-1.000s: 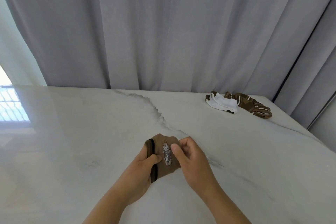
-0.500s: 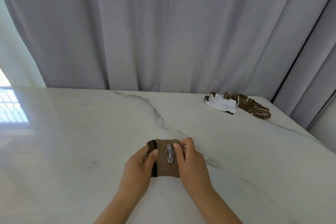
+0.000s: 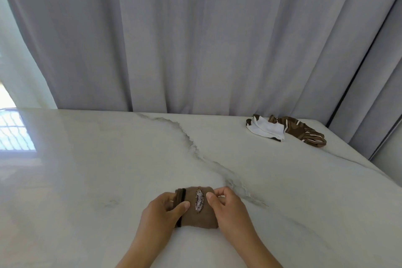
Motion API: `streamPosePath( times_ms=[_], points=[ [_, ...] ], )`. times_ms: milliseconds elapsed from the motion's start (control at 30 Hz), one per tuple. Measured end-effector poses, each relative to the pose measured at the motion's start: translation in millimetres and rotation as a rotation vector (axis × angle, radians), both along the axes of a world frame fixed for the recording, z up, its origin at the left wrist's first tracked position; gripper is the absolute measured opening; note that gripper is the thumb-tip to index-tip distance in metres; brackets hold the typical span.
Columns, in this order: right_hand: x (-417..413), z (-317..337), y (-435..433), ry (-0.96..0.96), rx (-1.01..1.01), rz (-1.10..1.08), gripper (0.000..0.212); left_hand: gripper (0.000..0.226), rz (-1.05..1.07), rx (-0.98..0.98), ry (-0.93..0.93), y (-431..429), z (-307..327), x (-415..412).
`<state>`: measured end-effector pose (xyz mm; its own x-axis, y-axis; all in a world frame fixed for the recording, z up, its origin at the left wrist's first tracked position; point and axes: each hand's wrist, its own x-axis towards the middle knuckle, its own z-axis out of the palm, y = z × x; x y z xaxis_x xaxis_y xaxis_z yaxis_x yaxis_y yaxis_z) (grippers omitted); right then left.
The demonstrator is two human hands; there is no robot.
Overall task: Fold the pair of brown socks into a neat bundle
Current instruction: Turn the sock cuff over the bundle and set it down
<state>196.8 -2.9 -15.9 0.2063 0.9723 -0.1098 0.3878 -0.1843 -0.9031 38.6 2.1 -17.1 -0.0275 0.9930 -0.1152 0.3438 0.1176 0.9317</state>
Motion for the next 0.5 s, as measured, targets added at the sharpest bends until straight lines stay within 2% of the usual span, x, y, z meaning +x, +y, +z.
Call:
streamPosePath(
  times_ms=[100, 300, 500],
  points=[
    [-1, -1, 2, -0.032, 0.014, -0.018, 0.012, 0.004, 0.036, 0.077, 0.101, 1, -3, 2],
    [-1, -6, -1, -0.183, 0.065, -0.029, 0.013, 0.036, 0.076, 0.194, 0.181, 1, -7, 4],
    [-4, -7, -3, -0.364, 0.089, -0.052, 0.016, 0.045, 0.056, 0.32, 0.33, 1, -16, 6]
  ],
)
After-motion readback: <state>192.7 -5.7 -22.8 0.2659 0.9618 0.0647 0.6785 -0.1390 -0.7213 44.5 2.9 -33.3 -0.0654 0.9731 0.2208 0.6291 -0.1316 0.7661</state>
